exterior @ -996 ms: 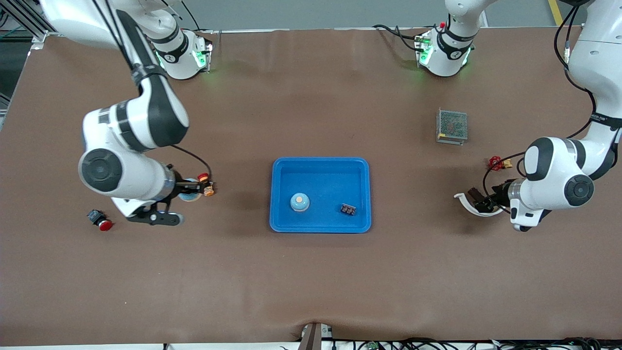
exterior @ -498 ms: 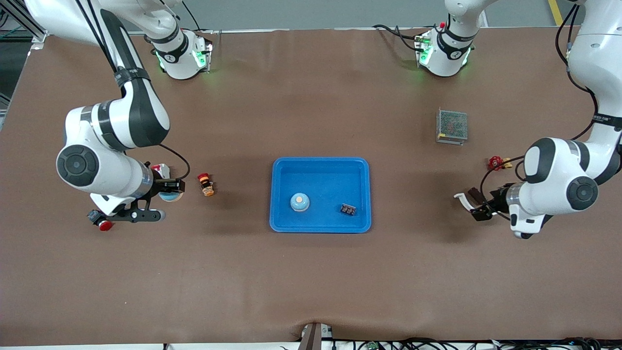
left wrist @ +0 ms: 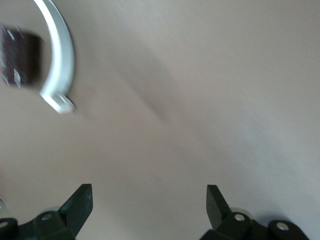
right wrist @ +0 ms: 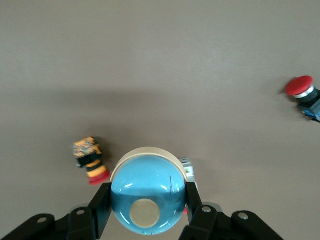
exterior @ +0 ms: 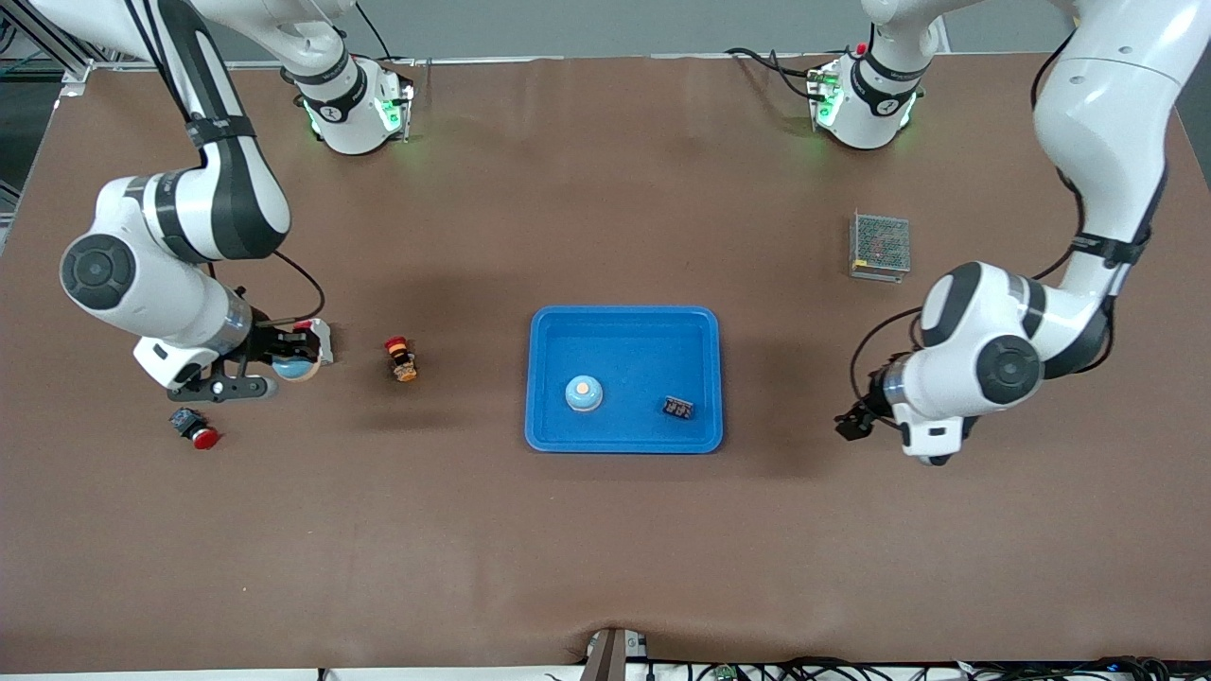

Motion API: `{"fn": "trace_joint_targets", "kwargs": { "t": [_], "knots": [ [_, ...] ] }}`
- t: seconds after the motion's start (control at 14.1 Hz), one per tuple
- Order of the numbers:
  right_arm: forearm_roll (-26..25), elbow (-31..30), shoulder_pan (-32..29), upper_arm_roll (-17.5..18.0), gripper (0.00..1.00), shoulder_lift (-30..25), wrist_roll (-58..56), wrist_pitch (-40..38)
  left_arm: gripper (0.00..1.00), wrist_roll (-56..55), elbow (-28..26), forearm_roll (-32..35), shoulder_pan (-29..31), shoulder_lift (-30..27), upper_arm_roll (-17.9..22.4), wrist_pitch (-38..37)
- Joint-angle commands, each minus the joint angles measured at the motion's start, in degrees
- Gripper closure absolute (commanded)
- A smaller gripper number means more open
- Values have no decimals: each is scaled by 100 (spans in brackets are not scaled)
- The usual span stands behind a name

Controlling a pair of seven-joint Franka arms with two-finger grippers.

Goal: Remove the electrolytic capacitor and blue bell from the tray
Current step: 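Grasp the second capacitor with the left gripper while the right gripper lowers the bell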

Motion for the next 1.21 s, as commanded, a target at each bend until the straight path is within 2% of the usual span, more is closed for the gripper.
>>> {"fn": "trace_joint_targets", "kwargs": {
  "t": [0.0,0.36,0.71,0.92,1.14],
  "knots": [
    [-71,-868,-396,115,100,-538,-537,599,0,-811,596,-49,-547,443,45,-125],
    [-71,-1406,-1161,123,100,-600,-1636,1321,0,-2025,1335,-32,-1453,1033,89,137],
    [-80,-1819,-1451,106,100,-495,-1988,1769,0,-2694,1336,-32,-1849,1244,133,928],
    [-80,-2073,-1522,106,100,-399,-2086,1761,0,-3019,1336,-32,-2235,1323,387,1175],
    [-80,-2258,-1531,106,100,-275,-2085,1979,7,-3248,1336,-41,-2526,1420,625,1369]
  ]
}}
